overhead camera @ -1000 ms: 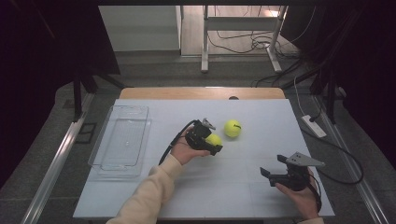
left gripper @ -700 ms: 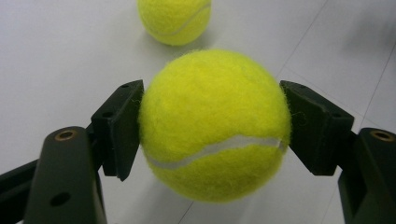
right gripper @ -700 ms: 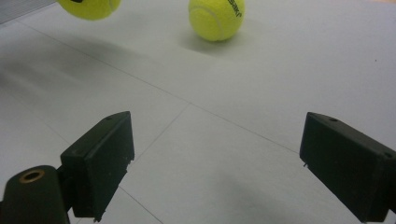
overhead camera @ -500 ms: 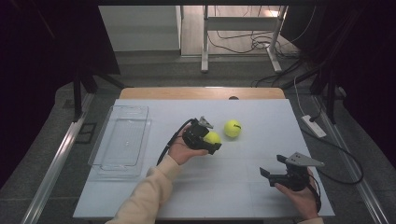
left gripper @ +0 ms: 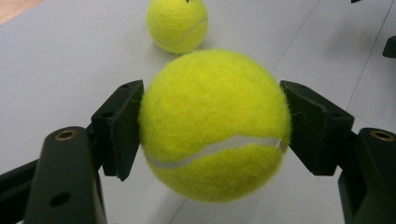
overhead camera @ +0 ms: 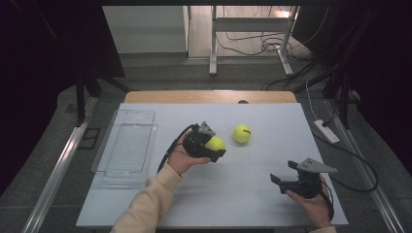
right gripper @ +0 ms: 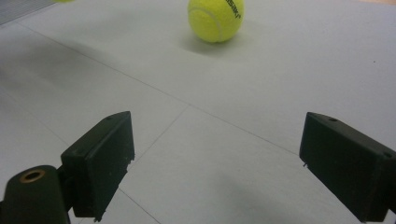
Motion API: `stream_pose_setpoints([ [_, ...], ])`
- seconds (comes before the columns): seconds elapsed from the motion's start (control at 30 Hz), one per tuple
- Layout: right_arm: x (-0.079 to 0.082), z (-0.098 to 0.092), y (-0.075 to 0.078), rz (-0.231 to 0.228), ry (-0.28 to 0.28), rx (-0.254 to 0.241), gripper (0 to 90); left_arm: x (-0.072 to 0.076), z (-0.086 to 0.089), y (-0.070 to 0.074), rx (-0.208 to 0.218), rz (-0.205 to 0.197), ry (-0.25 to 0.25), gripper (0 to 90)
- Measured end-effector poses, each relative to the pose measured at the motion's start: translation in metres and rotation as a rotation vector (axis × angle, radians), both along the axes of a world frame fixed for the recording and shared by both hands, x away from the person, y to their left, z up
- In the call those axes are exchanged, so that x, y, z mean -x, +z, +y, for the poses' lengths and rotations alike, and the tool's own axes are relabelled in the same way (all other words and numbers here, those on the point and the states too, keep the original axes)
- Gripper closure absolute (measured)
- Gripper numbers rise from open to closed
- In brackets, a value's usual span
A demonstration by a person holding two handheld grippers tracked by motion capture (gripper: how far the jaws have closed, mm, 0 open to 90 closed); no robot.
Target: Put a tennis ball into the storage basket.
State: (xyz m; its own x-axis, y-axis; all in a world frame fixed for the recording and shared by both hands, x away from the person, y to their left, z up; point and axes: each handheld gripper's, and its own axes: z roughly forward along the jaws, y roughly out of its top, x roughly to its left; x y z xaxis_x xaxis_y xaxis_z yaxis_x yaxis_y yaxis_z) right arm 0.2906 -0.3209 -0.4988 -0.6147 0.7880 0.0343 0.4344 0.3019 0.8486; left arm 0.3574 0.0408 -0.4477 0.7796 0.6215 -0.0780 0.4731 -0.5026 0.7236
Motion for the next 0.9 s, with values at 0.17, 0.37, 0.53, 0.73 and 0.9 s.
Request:
stream_pose_setpoints([
  [0.17,0.000,0.000,0.000,0.000,0.002,0.003,10.2,0.000,0.006,0.002,0.005,-0.004,0.010,27.2],
  [0.37,0.000,0.001,0.000,0.000,0.002,0.003,10.2,0.000,0.011,0.004,0.013,-0.012,0.033,27.2],
  [0.53,0.000,0.000,0.000,0.000,-0.001,0.001,10.3,0.003,0.019,0.007,0.028,-0.021,0.049,27.2],
  [0.73,0.000,0.001,0.002,-0.008,-0.017,-0.009,10.8,0.009,0.034,0.012,0.046,-0.044,0.067,27.2],
  [0.9,-0.001,0.003,0.001,-0.004,-0.016,-0.001,10.8,0.011,0.043,0.012,0.055,-0.048,0.083,27.2],
])
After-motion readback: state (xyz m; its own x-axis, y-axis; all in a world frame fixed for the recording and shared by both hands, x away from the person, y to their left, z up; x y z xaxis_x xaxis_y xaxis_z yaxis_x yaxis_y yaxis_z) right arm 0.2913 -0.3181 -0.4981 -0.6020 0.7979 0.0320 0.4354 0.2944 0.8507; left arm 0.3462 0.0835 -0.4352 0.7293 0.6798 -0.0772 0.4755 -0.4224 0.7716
